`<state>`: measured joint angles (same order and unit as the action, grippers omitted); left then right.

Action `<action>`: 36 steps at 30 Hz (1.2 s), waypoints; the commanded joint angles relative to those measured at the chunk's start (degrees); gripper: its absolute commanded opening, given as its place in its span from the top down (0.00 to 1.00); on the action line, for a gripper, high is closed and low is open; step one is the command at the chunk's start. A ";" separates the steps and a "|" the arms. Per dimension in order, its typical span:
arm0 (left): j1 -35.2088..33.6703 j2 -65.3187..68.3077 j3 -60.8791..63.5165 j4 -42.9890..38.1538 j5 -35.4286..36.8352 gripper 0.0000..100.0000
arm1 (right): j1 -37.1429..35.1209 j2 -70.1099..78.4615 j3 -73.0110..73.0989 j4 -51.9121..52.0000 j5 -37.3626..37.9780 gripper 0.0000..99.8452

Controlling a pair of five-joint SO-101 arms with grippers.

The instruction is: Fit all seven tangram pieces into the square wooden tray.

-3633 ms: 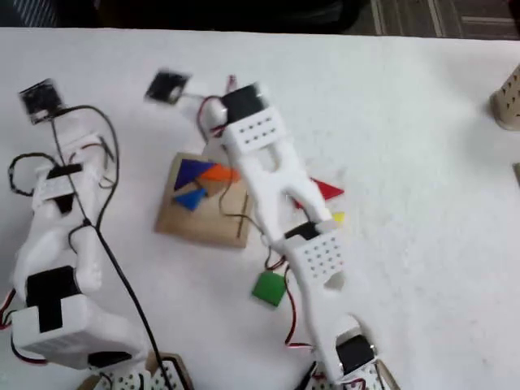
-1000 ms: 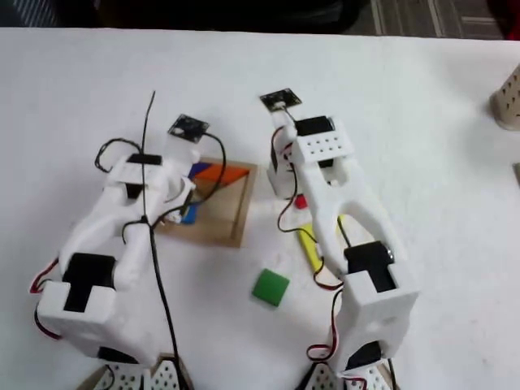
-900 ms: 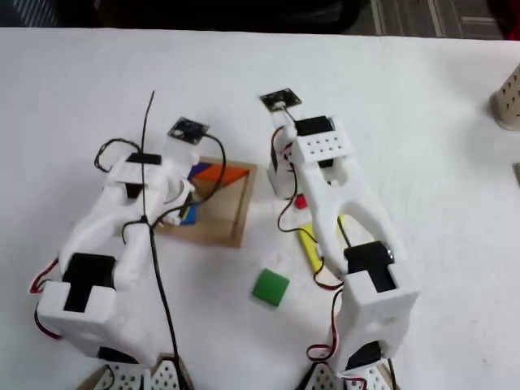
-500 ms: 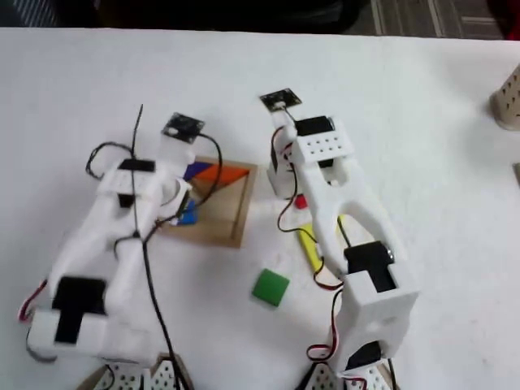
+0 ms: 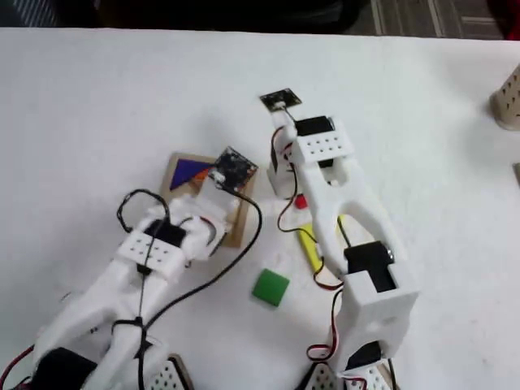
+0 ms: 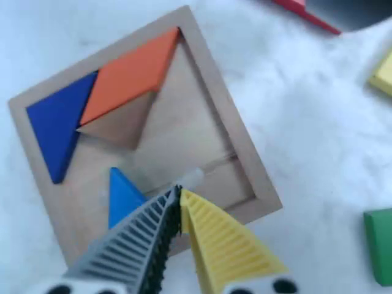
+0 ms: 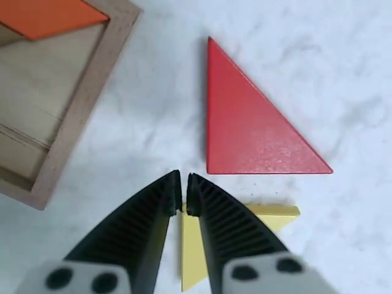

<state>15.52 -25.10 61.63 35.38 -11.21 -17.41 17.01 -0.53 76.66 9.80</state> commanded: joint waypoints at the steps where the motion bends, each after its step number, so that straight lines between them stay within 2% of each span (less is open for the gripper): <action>1: -0.84 4.97 -5.01 1.41 -0.26 0.98 | 0.48 -3.82 -0.35 -0.48 -0.53 0.98; 8: -6.46 17.10 -14.33 4.57 -0.26 0.98 | 0.57 -3.82 -0.35 -0.48 -0.53 0.98; 23: -14.11 18.15 -16.88 4.40 0.18 0.98 | 0.57 -3.82 -0.35 -0.40 -0.35 0.98; 36: -12.88 17.54 -16.53 4.04 -0.09 0.98 | 0.57 -3.91 -0.35 -0.40 -0.26 0.98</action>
<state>1.89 -6.99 47.47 40.31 -11.12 -17.41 17.01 -0.53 76.66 9.80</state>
